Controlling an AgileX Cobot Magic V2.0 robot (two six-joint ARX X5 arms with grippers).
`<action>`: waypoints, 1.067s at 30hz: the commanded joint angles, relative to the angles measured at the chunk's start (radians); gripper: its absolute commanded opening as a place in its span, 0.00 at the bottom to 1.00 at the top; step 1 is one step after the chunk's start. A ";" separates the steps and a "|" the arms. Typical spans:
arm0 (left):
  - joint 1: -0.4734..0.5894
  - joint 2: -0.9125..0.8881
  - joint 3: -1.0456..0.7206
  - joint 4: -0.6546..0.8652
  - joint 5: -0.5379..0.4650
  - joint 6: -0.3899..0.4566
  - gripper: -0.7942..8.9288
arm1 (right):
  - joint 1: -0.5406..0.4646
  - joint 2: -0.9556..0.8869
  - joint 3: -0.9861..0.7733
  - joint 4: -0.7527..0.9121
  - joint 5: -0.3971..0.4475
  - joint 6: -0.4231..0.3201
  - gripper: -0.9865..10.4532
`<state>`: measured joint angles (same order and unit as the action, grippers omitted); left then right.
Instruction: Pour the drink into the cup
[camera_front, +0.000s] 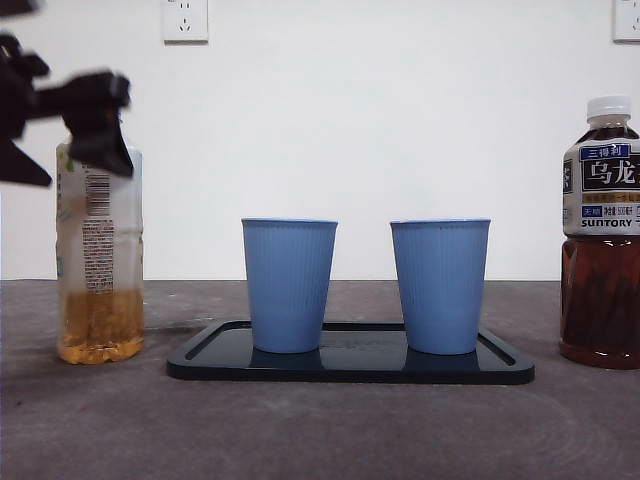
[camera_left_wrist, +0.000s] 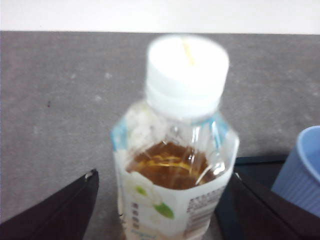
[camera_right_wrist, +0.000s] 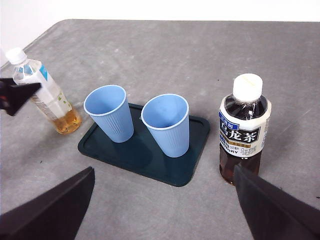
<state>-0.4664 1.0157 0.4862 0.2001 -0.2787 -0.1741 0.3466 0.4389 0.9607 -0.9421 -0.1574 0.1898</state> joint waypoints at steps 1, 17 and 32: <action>-0.013 -0.090 0.057 -0.116 0.001 0.008 0.51 | 0.005 0.003 0.019 0.006 0.000 -0.008 0.47; -0.110 -0.362 0.482 -0.925 0.210 0.020 0.50 | 0.005 0.003 0.019 0.006 -0.191 -0.101 0.46; -0.129 -0.402 0.539 -1.023 0.287 0.030 0.11 | 0.005 0.003 0.019 0.007 -0.235 -0.101 0.10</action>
<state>-0.5877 0.6083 1.0088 -0.8333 0.0044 -0.1551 0.3466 0.4389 0.9607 -0.9417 -0.3901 0.1009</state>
